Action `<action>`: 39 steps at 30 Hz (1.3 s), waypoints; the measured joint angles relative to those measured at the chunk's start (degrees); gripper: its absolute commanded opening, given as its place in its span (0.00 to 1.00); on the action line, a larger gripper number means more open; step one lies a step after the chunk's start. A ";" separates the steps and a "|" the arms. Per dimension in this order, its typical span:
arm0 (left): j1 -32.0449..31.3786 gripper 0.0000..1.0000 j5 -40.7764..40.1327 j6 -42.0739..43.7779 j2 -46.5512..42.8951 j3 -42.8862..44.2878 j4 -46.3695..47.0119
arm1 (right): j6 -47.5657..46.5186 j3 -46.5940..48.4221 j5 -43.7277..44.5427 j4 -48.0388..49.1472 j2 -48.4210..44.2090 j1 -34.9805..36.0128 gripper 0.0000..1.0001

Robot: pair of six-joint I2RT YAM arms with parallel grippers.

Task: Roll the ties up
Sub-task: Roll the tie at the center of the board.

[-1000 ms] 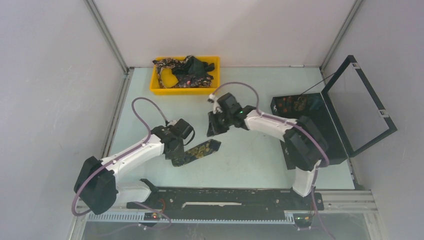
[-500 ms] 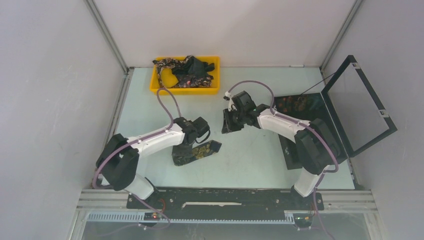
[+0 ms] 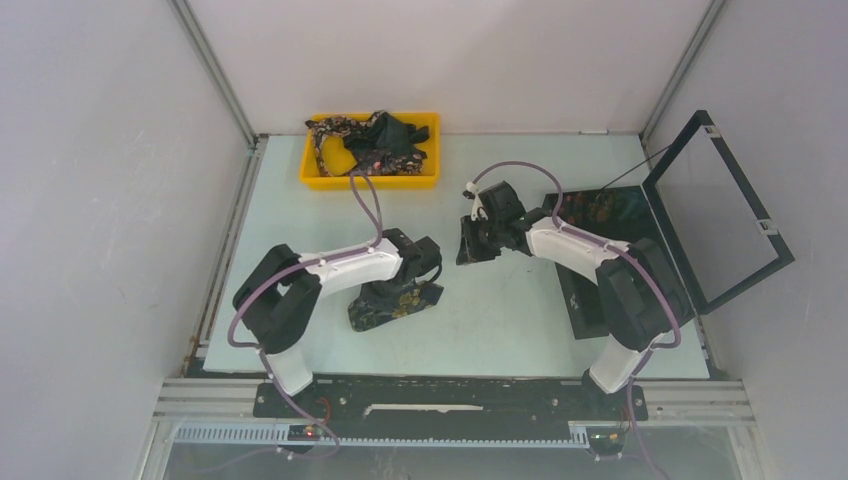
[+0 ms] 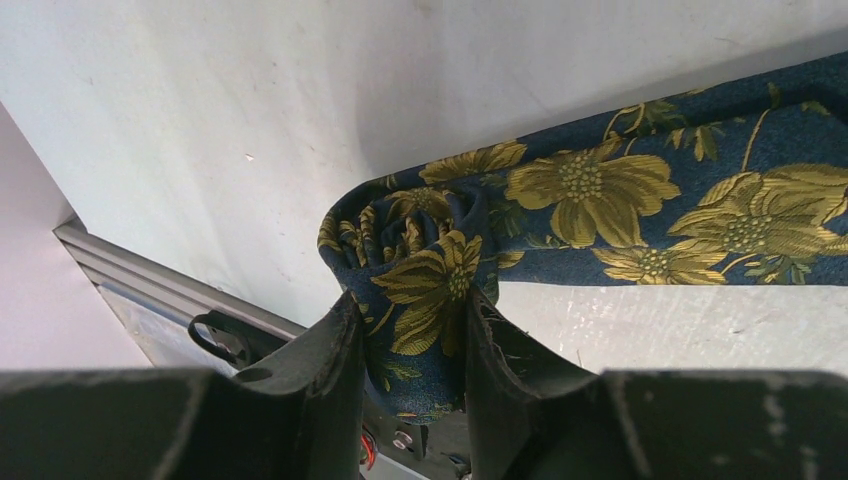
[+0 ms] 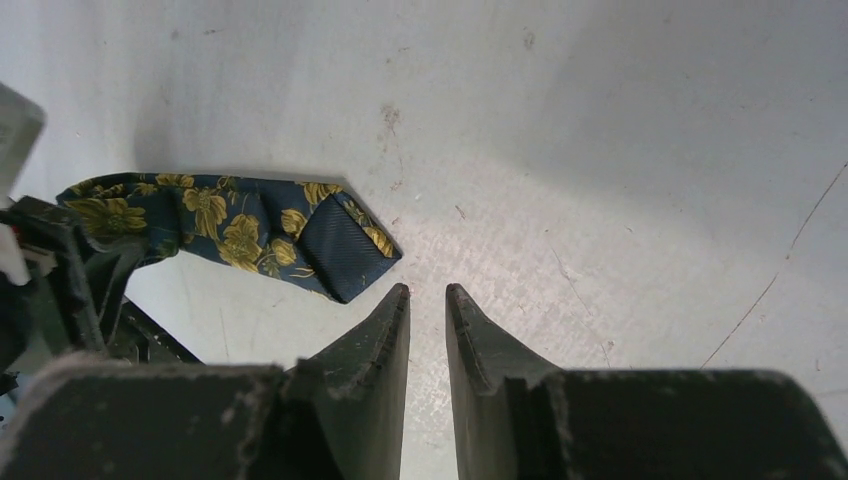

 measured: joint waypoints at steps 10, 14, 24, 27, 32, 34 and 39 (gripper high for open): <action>-0.96 0.53 0.15 -0.50 4.87 3.54 -0.90 | 0.00 -0.24 0.00 0.07 -0.63 -0.44 0.23; -0.96 0.61 0.48 -0.74 4.96 3.82 0.57 | 0.02 -0.24 0.00 0.07 -0.63 -0.55 0.23; -0.94 0.82 0.92 -1.57 4.44 4.48 3.13 | 0.02 -0.24 -0.02 0.17 -0.63 -0.61 0.23; -0.96 0.91 0.90 -1.68 2.54 4.31 4.44 | 0.04 -0.24 0.02 0.52 -0.63 -0.46 0.23; -1.01 0.98 0.31 -2.01 -4.57 2.69 6.71 | 0.46 -0.24 0.09 1.27 -0.63 0.17 0.23; -1.03 0.98 -0.35 -2.01 -7.98 1.66 7.48 | 0.68 -0.26 0.15 1.86 -0.70 0.70 0.23; -1.05 0.98 -2.89 -2.10 -17.20 -2.34 8.22 | 1.62 -0.28 -0.55 4.00 -1.36 2.64 0.23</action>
